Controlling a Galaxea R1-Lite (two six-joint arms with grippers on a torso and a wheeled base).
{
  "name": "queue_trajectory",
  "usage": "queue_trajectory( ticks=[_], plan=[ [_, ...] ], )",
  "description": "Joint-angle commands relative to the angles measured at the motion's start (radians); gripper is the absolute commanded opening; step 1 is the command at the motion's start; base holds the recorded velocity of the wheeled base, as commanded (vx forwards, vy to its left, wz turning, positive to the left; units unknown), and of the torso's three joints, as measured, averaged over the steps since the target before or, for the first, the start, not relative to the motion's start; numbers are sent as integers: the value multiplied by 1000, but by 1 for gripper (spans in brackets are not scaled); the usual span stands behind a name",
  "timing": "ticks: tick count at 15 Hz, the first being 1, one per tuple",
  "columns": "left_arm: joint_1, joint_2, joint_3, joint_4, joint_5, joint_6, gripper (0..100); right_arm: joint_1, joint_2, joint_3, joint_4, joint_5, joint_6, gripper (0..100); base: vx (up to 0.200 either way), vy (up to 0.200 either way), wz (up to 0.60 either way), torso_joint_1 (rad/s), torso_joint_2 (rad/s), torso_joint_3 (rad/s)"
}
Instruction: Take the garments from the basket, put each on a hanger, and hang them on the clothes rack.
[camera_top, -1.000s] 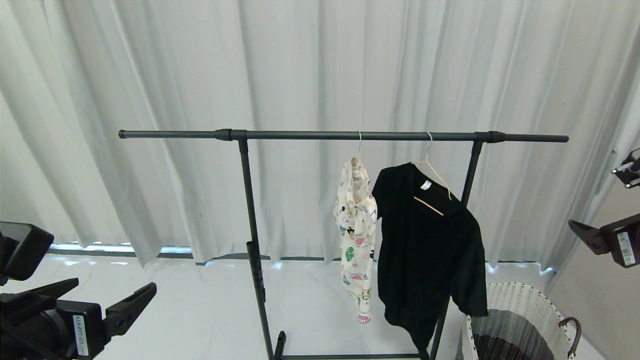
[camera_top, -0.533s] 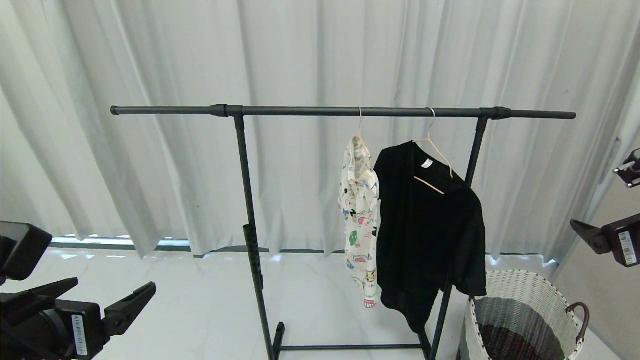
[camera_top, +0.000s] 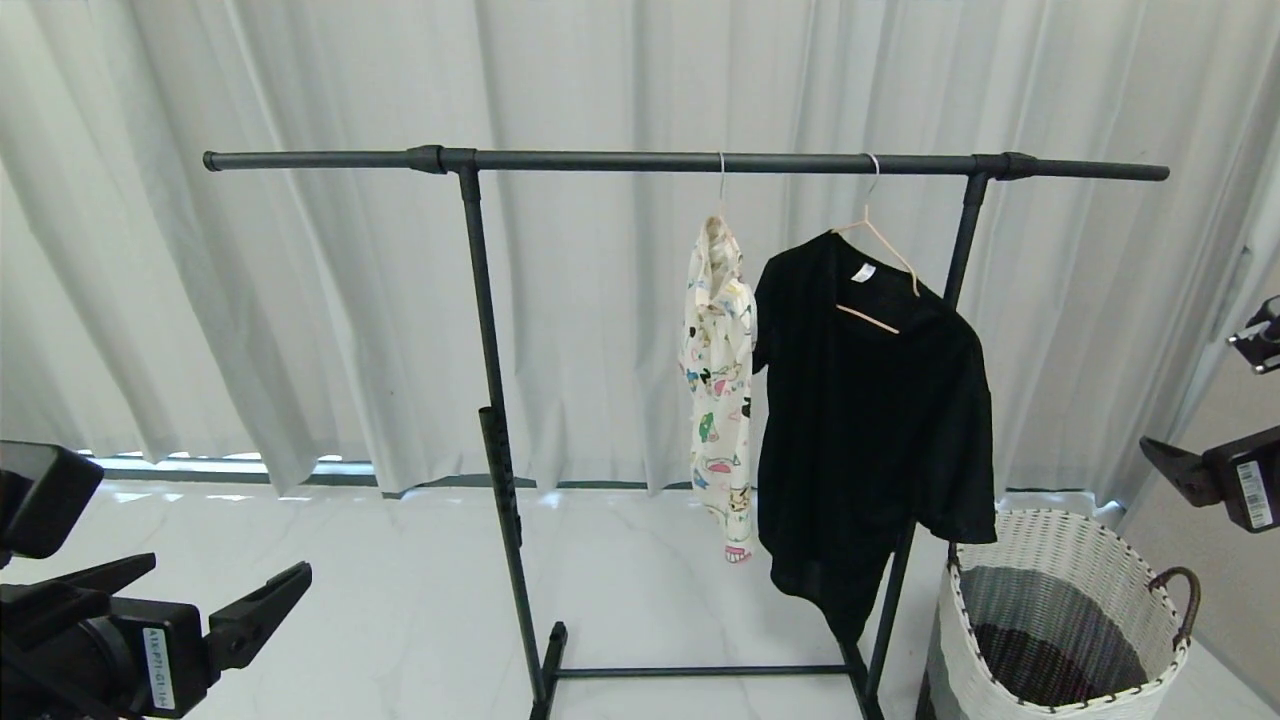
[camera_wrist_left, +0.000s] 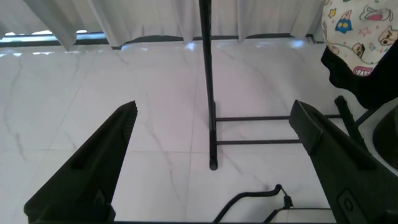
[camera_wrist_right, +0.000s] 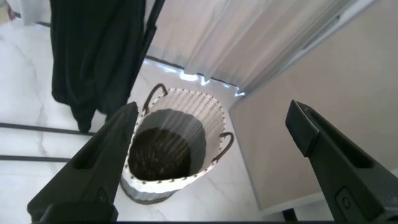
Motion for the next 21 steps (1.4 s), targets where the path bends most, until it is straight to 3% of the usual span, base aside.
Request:
queue_trajectory(
  ticks=[1,6,10,11,13,16,21],
  plan=[
    [0,0,0,-1,0,0,100,-3,3,0,-1,0,0,100,0,0,0,-188,481,295],
    [21,-13,4,-1,0,0,100,-59,-2,3,-1,0,5,100,0,0,0,-162,463,295],
    [84,-60,11,-1,17,0,100,-213,-65,86,-2,0,6,100,0,0,0,-57,186,122],
    [115,-94,26,-1,50,0,100,-286,-108,131,-5,1,6,100,0,0,0,0,0,0],
    [152,-212,66,1,154,1,100,-406,-246,200,-22,1,20,100,0,0,0,0,0,0],
    [153,-396,132,4,312,63,100,-492,-502,330,-39,3,150,100,0,0,0,0,0,0],
    [158,-631,264,7,361,188,100,-492,-921,568,-4,52,164,100,0,0,0,0,0,0]
  ],
)
